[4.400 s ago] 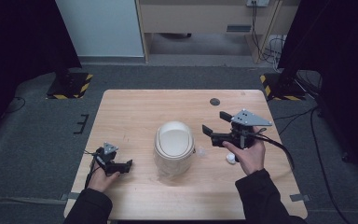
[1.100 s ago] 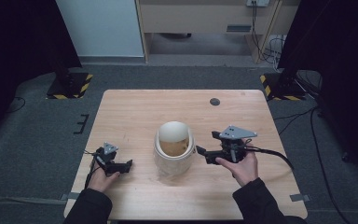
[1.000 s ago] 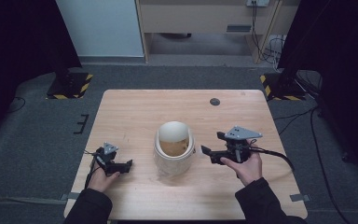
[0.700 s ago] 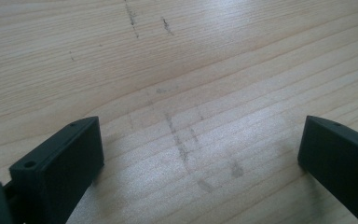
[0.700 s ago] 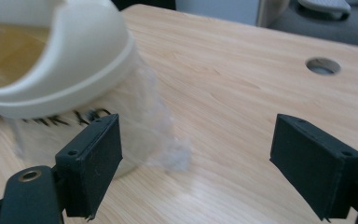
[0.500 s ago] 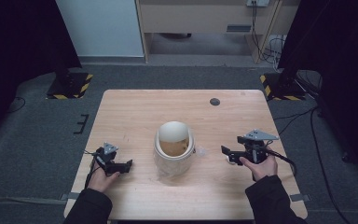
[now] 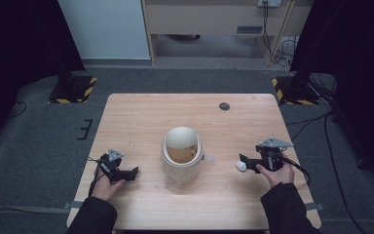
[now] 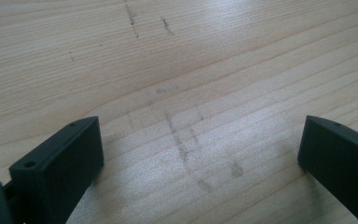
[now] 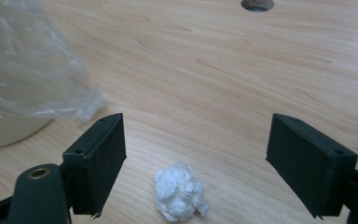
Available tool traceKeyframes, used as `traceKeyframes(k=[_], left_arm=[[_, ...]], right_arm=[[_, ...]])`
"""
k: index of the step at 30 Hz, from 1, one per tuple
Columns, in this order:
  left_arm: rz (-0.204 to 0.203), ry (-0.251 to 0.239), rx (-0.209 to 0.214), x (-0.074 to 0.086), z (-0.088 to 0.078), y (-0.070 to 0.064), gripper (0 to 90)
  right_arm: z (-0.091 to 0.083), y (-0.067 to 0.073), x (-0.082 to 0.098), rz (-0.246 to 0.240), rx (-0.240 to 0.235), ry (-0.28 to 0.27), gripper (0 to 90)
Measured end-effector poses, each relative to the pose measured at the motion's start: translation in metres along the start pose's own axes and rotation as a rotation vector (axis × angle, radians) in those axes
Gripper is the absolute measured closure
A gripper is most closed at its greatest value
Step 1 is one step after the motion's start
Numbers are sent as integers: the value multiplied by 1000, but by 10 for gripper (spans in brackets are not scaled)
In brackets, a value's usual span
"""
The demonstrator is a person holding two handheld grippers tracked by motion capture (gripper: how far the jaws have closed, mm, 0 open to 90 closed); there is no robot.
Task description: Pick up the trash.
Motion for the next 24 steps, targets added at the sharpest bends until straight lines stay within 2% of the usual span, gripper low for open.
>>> traceKeyframes(k=[6,11,18,24], left_arm=[[0,0,0,0,0,0,0],[0,0,0,0,0,0,0],[0,0,0,0,0,0,0],[0,0,0,0,0,0,0]], right_arm=[[7,-6,7,18,6,26,237],[15,-10,14,4,22,69,236],[21,-8,19,-7,18,98,248],[24,-5,23,-17,7,139,298]])
Point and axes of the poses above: each handheld gripper's, and its own axes: z roughly forward along the jaws, x roughly out of its underside, y roughly to its left, the point moved 7 cm from there along z, roughly forward along the jaws, and after that the axes turned 11 degrees about -x, right-handed, at the moved point
